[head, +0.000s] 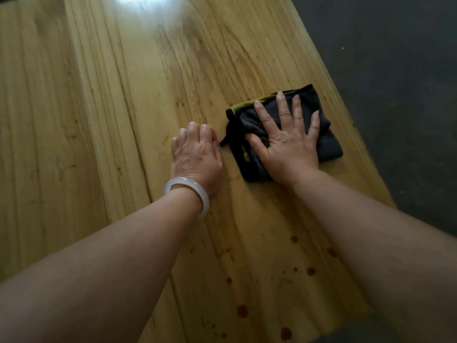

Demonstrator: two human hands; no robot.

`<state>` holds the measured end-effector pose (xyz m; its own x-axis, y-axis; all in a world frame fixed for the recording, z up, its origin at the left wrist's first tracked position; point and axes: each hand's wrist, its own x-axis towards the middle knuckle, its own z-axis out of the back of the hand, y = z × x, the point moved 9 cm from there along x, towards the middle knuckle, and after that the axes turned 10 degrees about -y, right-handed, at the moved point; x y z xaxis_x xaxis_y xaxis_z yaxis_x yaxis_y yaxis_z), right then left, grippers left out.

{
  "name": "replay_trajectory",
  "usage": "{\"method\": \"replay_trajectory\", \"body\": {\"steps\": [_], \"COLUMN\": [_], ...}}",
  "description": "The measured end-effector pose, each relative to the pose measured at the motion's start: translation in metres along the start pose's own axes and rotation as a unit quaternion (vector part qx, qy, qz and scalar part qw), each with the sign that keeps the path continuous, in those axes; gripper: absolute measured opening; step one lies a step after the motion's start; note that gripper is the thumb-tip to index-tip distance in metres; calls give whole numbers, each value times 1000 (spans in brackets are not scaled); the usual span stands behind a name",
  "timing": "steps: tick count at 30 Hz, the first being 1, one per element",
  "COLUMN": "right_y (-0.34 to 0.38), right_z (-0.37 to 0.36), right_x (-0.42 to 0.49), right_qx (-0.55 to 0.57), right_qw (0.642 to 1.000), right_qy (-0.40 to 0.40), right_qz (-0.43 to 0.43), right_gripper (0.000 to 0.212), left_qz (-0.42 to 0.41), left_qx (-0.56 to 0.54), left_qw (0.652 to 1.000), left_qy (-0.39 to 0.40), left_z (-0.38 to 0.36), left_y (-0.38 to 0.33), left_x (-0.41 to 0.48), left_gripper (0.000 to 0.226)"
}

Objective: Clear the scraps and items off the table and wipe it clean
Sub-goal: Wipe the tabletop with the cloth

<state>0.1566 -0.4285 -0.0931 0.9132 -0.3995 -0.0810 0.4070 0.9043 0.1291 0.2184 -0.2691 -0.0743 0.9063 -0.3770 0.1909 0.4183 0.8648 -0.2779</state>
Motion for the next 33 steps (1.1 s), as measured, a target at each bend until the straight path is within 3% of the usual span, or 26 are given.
{"method": "replay_trajectory", "body": {"steps": [8, 14, 22, 28, 33], "right_y": [0, -2, 1, 32, 91], "right_z": [3, -1, -8, -15, -23], "right_x": [-13, -71, -134, -171, -192], "right_qx": [15, 21, 13, 29, 26], "right_qw": [1000, 1000, 1000, 999, 999], "right_qy": [4, 6, 19, 11, 13], "right_qz": [-22, -15, -21, -18, 35], "right_gripper": [64, 63, 64, 69, 70], "left_qz": [-9, -6, -29, 55, 136], "left_qx": [-20, -27, -42, -38, -33], "left_qw": [1000, 995, 999, 998, 990], "left_qy": [4, 100, 8, -10, -36], "left_z": [4, 6, 71, 99, 124], "left_y": [-2, 1, 50, 129, 195], "left_x": [-3, -1, -67, -126, -166], "left_gripper": [18, 20, 16, 10, 7]}}
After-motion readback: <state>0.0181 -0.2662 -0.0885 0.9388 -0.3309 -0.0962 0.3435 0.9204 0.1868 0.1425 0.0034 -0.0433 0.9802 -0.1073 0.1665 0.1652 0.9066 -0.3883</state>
